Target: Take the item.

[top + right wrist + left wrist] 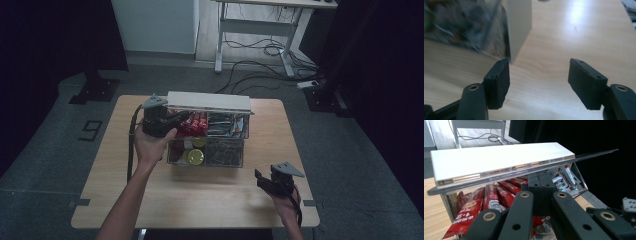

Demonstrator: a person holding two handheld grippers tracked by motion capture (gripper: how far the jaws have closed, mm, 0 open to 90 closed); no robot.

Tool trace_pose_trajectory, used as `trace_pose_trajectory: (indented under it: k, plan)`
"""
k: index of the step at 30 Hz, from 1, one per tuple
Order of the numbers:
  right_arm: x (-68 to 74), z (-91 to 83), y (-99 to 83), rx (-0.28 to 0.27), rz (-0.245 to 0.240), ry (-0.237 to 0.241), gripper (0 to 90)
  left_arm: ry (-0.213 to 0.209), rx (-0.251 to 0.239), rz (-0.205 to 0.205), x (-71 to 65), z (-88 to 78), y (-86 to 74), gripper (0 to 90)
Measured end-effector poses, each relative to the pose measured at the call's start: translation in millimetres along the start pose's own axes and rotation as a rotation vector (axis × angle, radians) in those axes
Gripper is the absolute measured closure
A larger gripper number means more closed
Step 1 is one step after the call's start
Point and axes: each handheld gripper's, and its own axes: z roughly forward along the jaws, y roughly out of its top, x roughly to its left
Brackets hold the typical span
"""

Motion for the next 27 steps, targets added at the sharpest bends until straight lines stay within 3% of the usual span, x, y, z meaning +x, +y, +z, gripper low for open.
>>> trace_pose_trajectory:
  k: [12, 27]
  plan:
    - [12.1, -21.5, 49.1, -0.092, -0.024, 0.064, 40.0, 0.0, 0.003, -0.002, 0.2, 1.0, -0.1, 89.9]
    - [23.0, -33.8, 93.5, -0.14, -0.052, 0.139, 46.6, 0.0, 0.008, -0.006, 0.3, 1.7, 0.6, 89.9]
